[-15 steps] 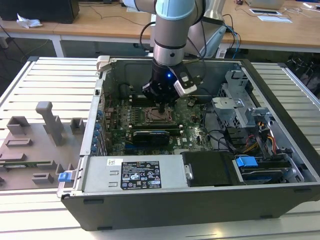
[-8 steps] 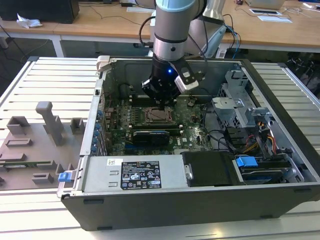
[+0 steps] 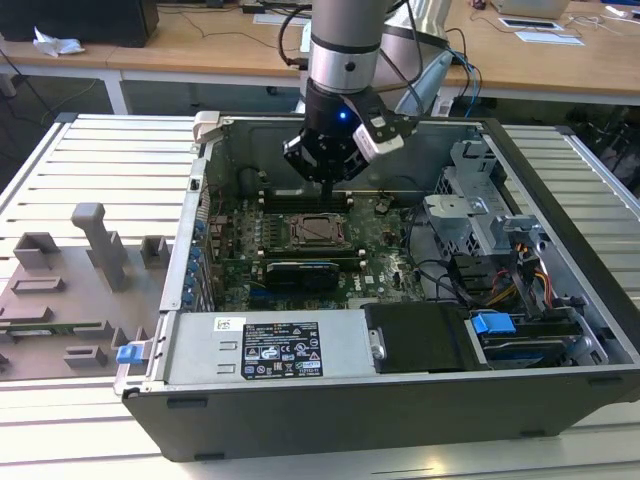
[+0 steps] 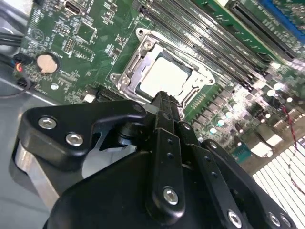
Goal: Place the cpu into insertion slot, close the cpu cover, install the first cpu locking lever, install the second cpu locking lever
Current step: 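Install the first cpu locking lever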
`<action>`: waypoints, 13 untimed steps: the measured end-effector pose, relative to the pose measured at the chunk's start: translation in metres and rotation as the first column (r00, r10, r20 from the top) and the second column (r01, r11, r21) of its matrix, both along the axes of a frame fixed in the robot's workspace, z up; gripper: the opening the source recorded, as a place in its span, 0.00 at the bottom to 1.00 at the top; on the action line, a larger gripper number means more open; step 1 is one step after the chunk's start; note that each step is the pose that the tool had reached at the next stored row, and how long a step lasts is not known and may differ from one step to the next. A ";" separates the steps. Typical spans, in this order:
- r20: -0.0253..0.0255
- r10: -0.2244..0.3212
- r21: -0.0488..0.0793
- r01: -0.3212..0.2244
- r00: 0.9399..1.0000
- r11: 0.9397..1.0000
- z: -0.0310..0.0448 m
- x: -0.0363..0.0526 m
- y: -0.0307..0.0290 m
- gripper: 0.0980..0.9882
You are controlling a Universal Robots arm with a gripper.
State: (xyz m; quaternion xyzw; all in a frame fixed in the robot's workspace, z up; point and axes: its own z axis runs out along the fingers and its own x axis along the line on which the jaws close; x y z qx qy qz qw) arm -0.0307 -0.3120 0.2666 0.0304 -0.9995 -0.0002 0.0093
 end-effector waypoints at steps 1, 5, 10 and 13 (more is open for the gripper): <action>0.000 0.000 0.000 0.000 1.000 1.000 0.0014 0.0000 0.0000 0.01; 0.000 0.000 0.000 0.000 1.000 1.000 0.0038 0.0000 0.0000 0.01; 0.000 0.000 0.000 0.000 1.000 1.000 0.0039 0.0000 0.0000 0.01; 0.000 0.000 0.000 0.000 1.000 1.000 0.0039 0.0000 0.0000 0.01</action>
